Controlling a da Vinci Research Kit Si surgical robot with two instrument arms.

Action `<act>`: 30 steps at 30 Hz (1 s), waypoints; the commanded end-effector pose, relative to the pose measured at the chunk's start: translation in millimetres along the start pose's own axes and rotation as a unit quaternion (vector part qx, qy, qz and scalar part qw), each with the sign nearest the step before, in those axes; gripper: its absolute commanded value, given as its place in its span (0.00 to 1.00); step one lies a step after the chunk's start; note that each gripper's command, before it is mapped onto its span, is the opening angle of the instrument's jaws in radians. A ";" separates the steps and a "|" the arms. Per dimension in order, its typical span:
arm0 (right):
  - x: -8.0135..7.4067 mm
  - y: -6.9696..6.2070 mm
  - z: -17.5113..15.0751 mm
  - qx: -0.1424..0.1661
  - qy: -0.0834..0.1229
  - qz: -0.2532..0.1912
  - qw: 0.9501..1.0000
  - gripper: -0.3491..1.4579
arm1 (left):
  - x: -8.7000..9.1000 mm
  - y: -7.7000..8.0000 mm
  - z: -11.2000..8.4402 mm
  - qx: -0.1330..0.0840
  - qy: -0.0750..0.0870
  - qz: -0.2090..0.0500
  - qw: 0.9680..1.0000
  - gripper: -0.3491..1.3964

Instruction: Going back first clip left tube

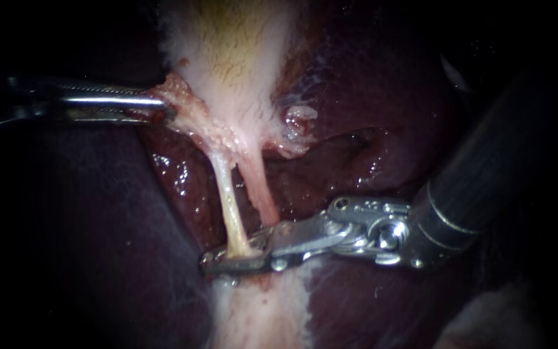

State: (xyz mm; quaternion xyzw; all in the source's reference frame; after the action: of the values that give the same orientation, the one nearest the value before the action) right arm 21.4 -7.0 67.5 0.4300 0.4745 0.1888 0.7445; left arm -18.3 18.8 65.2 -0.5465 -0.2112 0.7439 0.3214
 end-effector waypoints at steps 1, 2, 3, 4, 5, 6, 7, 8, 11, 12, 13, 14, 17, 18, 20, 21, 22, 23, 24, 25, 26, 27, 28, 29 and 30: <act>0.1 -0.1 0.0 0.000 0.000 0.000 1.000 0.00 | 0.0 0.0 0.0 0.000 0.000 0.000 1.000 0.00; 0.1 -0.1 0.0 0.001 0.000 0.000 1.000 0.00 | 0.0 0.0 0.0 0.000 0.000 0.000 1.000 0.00; 0.1 -0.1 0.0 0.000 0.000 0.000 1.000 0.00 | 0.0 0.0 0.0 0.000 0.000 0.000 1.000 0.00; 0.1 -0.1 0.0 0.000 0.000 0.000 1.000 0.00 | 0.0 0.0 0.0 0.000 0.000 0.000 1.000 0.00; 0.1 -0.1 0.0 0.000 0.000 0.000 1.000 0.00 | 0.0 0.0 0.0 0.000 0.000 0.000 1.000 0.00; 0.1 -0.1 0.0 0.001 0.000 0.000 1.000 0.00 | 0.0 0.0 0.0 0.000 0.000 0.000 1.000 0.00; 0.1 -0.1 0.0 0.001 0.000 0.000 1.000 0.00 | 0.0 0.0 0.0 0.000 0.000 0.000 1.000 0.00; 0.1 -0.1 0.0 0.001 0.000 0.000 1.000 0.00 | 0.0 0.0 0.0 0.000 0.000 0.000 1.000 0.00; 0.1 -0.1 0.1 0.001 0.000 0.000 1.000 0.00 | 0.0 0.0 0.0 0.000 0.000 0.000 1.000 0.00; 0.1 0.0 0.1 0.001 0.000 0.000 1.000 0.00 | 0.0 0.0 0.0 0.000 0.000 0.000 1.000 0.00; 0.1 0.0 0.2 0.002 0.002 0.000 1.000 0.00 | 0.0 0.0 0.0 0.000 0.000 0.000 1.000 0.00; 0.0 0.0 0.3 0.001 0.007 -0.001 1.000 0.10 | 0.0 0.0 0.0 0.000 0.000 0.000 1.000 0.00; 0.1 0.3 0.9 0.003 0.024 -0.017 1.000 0.35 | 0.0 0.0 0.0 0.000 0.000 0.000 1.000 0.00; 0.2 0.5 1.1 0.003 0.027 -0.031 0.999 0.39 | 0.0 0.1 0.0 0.000 0.000 0.000 1.000 0.00; 0.4 0.8 1.7 -0.003 0.031 -0.055 0.998 0.43 | 0.0 0.1 0.0 0.000 0.000 0.000 1.000 0.00; 0.4 0.9 1.8 -0.008 0.033 -0.061 0.998 0.44 | 0.0 0.1 0.0 0.000 0.000 0.000 1.000 0.00; 0.4 1.0 2.0 -0.016 0.037 -0.067 0.997 0.45 | 0.1 0.2 0.0 0.000 0.000 0.000 1.000 0.00; 0.3 1.2 2.0 -0.022 0.039 -0.069 0.997 0.45 | 0.1 0.2 0.0 0.000 0.000 0.000 1.000 0.00; 0.3 1.4 2.0 -0.029 0.041 -0.081 0.995 0.46 | 0.1 0.2 0.0 0.001 0.000 0.000 1.000 0.00; 0.3 1.6 2.0 -0.033 0.043 -0.089 0.995 0.46 | 0.1 0.3 0.0 0.001 0.000 0.000 1.000 0.00; 0.3 1.9 2.0 -0.040 0.045 -0.100 0.993 0.46 | 0.1 0.3 0.0 0.001 0.000 0.000 1.000 0.00; 0.4 2.1 1.9 -0.044 0.046 -0.108 0.992 0.46 | 0.1 0.3 0.0 0.001 0.000 0.000 1.000 0.00; 0.4 2.4 1.9 -0.047 0.047 -0.117 0.991 0.47 | 0.1 0.3 0.0 0.001 0.000 0.000 1.000 0.00; 0.4 2.7 1.8 -0.051 0.048 -0.125 0.990 0.47 | 0.1 0.3 0.0 0.001 0.000 0.000 1.000 0.00; 0.4 3.1 1.7 -0.052 0.049 -0.133 0.989 0.47 | 0.1 0.3 0.0 0.001 0.000 0.000 1.000 0.00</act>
State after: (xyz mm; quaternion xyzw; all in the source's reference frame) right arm 23.3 -5.6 70.3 0.3127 0.5535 0.1321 0.7605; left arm -18.4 18.7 64.9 -0.5465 -0.2111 0.7438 0.3218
